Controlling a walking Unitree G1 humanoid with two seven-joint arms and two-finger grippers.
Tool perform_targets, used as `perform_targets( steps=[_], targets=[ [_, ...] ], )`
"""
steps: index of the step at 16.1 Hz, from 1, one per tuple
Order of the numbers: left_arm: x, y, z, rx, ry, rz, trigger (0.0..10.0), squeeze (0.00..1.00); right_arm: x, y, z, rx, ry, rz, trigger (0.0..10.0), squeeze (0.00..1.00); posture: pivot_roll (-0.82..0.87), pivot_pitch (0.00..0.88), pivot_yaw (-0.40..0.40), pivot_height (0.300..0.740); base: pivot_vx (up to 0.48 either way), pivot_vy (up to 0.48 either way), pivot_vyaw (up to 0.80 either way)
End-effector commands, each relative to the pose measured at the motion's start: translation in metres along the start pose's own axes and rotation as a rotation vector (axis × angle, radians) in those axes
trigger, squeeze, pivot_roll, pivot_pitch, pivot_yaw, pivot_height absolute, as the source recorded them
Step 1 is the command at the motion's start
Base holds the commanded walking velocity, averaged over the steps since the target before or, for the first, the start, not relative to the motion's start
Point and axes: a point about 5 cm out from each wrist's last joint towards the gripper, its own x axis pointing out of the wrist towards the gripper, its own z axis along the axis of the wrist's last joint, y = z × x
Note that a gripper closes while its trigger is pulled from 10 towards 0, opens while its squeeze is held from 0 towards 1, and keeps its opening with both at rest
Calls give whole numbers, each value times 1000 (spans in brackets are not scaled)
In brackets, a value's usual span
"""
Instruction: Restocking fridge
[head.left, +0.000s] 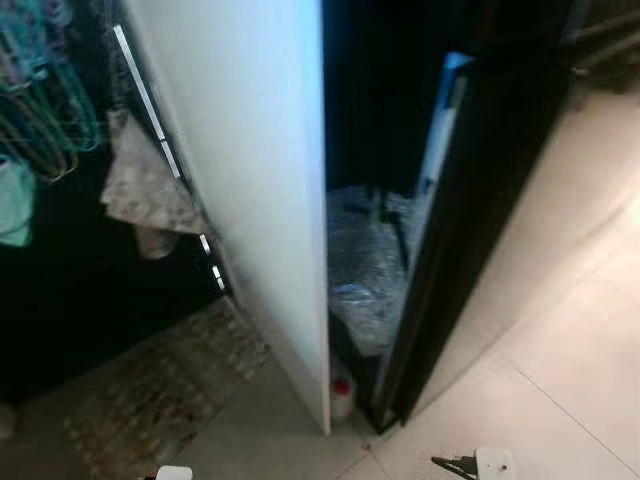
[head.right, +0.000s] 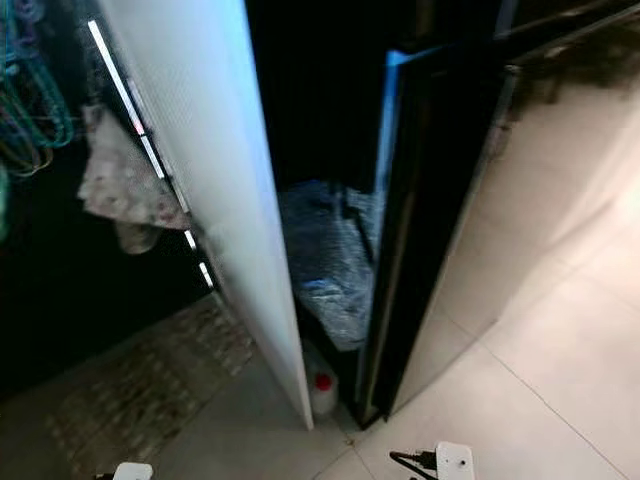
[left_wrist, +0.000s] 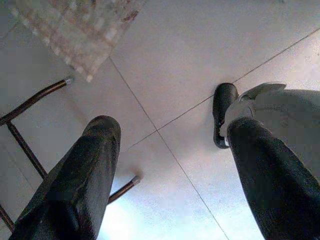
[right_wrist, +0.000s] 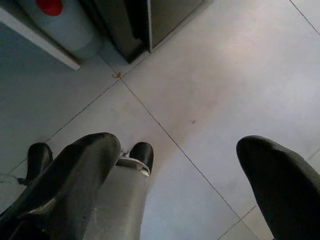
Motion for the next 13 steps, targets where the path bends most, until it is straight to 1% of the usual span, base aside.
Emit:
perform_targets(
  steps=[1, 2, 3, 5, 6, 13],
  targets=[
    [0, 3, -1, 5, 5, 2, 10000, 0, 0, 2, 0, -6, 4, 8, 10000, 0, -73, 4, 34, 740, 0, 0, 800],
    [0, 3, -1, 28, 6, -3, 10000, 0, 0, 2, 0, -5, 4, 8, 10000, 0, -72, 4, 33, 740, 0, 0, 800],
    [0, 3, -1, 49, 9, -2, 10000, 0, 0, 2, 0, -8, 5, 12, 10000, 0, -74, 6, 29, 740, 0, -480, 800],
    [0, 3, -1, 41, 8, 3, 10000, 0, 0, 2, 1, -8, 6, 14, 10000, 0, -75, 6, 26, 740, 0, -480, 800],
    [0, 2, -1, 20, 12, 6, 10000, 0, 0, 1, 1, -10, 7, 15, 10000, 0, -72, 7, 21, 740, 0, 0, 800],
    [0, 0, -2, 17, 13, 4, 10000, 0, 0, -1, 1, -13, 14, 32, 10000, 0, -70, 8, 9, 740, 0, 0, 800]
  ],
)
